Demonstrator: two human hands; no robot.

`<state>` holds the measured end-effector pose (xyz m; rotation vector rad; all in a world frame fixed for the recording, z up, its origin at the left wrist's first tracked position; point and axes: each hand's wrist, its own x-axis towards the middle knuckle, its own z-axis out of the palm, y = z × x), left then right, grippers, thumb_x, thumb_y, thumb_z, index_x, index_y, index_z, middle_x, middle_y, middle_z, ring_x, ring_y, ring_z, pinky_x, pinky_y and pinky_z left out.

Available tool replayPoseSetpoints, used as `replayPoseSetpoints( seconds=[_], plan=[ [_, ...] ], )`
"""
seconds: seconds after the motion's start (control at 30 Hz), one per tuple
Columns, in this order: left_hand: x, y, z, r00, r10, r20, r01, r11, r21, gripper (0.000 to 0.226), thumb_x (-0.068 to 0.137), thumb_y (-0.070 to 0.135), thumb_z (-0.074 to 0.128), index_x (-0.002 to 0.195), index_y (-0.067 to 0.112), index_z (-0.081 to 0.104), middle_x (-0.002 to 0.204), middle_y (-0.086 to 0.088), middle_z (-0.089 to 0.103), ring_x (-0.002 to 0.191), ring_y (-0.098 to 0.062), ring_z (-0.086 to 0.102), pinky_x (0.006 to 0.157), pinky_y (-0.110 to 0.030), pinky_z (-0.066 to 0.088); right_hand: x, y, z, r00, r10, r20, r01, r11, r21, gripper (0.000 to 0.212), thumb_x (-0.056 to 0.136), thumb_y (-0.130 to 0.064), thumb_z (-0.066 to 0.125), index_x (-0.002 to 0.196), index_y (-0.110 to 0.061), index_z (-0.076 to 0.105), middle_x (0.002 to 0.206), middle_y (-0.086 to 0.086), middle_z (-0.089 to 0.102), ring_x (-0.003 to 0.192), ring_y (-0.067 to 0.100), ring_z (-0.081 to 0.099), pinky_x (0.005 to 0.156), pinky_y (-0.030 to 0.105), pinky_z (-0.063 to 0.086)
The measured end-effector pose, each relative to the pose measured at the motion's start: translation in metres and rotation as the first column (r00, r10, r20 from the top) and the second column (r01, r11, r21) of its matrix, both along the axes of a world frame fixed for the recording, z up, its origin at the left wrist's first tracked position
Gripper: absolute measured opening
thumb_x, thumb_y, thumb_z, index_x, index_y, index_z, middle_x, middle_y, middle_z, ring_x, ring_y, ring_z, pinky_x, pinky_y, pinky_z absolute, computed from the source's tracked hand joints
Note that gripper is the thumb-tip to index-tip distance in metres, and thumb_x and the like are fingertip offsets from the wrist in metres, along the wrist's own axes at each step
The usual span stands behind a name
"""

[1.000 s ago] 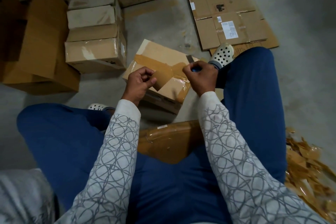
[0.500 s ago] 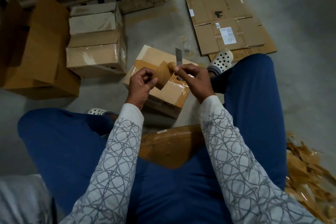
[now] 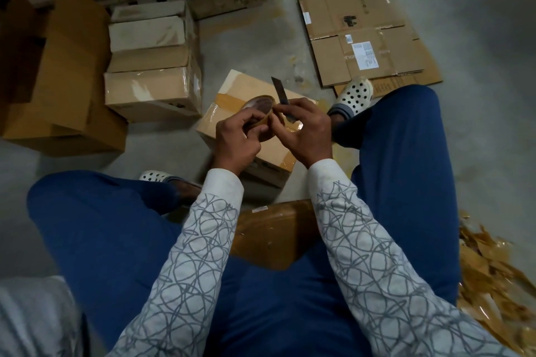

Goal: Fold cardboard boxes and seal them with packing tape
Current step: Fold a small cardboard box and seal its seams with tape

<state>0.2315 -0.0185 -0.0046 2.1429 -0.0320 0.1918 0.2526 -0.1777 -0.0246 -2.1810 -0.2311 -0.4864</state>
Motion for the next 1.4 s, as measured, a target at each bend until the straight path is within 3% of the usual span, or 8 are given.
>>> replayPoseSetpoints(
  seconds=[0.17, 0.3, 0.5, 0.73, 1.03, 1.4],
  plan=[
    [-0.002, -0.003, 0.004, 1.000, 0.002, 0.029, -0.004, 0.998, 0.069, 0.018, 0.088, 0.004, 0.073, 0.105, 0.010, 0.073, 0.105, -0.002, 0.072, 0.097, -0.009, 0.063, 0.082, -0.002, 0.044, 0.000, -0.002, 0.003, 0.999, 0.016, 0.028, -0.018, 0.998, 0.053, 0.016, 0.087, -0.019, 0.079, 0.098, -0.008, 0.081, 0.095, 0.006, 0.074, 0.080, 0.012, 0.068, 0.069, 0.028, 0.058],
    [-0.002, -0.006, 0.006, 1.000, 0.005, 0.015, -0.007, 0.997, 0.081, 0.018, 0.087, 0.004, 0.072, 0.104, 0.010, 0.072, 0.105, -0.003, 0.070, 0.100, -0.014, 0.063, 0.083, -0.022, 0.053, 0.003, -0.008, 0.006, 0.999, 0.038, 0.002, -0.038, 0.992, 0.119, 0.015, 0.085, -0.018, 0.080, 0.097, -0.010, 0.082, 0.091, 0.004, 0.075, 0.077, 0.010, 0.069, 0.067, 0.028, 0.058],
    [-0.004, -0.012, 0.006, 1.000, 0.010, 0.014, -0.011, 0.996, 0.084, 0.019, 0.085, 0.002, 0.072, 0.103, 0.009, 0.070, 0.106, -0.006, 0.070, 0.102, -0.019, 0.064, 0.085, -0.034, 0.058, 0.004, -0.014, 0.011, 0.997, 0.035, -0.071, -0.026, 0.992, 0.125, 0.012, 0.084, -0.020, 0.080, 0.093, -0.011, 0.082, 0.087, 0.001, 0.076, 0.075, 0.008, 0.068, 0.068, 0.023, 0.057],
    [-0.008, -0.017, 0.011, 0.991, 0.098, -0.086, -0.103, 0.993, -0.056, 0.015, 0.089, 0.004, 0.071, 0.099, 0.014, 0.068, 0.098, 0.020, 0.060, 0.097, -0.002, 0.058, 0.089, -0.035, 0.058, 0.005, -0.016, 0.013, 0.974, 0.106, -0.199, -0.068, 0.980, 0.186, 0.018, 0.087, -0.025, 0.079, 0.102, -0.015, 0.081, 0.095, -0.001, 0.077, 0.087, 0.008, 0.072, 0.078, 0.035, 0.062],
    [-0.007, -0.012, 0.013, 1.000, 0.003, 0.019, -0.004, 0.997, 0.080, 0.014, 0.086, 0.000, 0.068, 0.098, 0.007, 0.068, 0.099, -0.007, 0.069, 0.096, -0.023, 0.065, 0.082, -0.043, 0.059, 0.004, -0.014, 0.017, 0.990, 0.122, -0.066, -0.112, 0.984, 0.141, 0.014, 0.083, -0.015, 0.082, 0.096, -0.009, 0.082, 0.090, 0.004, 0.076, 0.078, 0.006, 0.069, 0.068, 0.013, 0.054],
    [-0.008, -0.016, 0.009, 0.999, 0.018, 0.028, -0.021, 0.994, 0.108, 0.019, 0.082, -0.003, 0.070, 0.098, 0.006, 0.066, 0.101, -0.003, 0.066, 0.099, -0.018, 0.062, 0.082, -0.044, 0.059, 0.005, -0.013, 0.013, 0.962, 0.106, -0.254, -0.043, 0.970, 0.240, 0.010, 0.083, -0.017, 0.080, 0.092, -0.014, 0.082, 0.087, -0.002, 0.076, 0.080, 0.008, 0.070, 0.075, 0.029, 0.060]
  ],
)
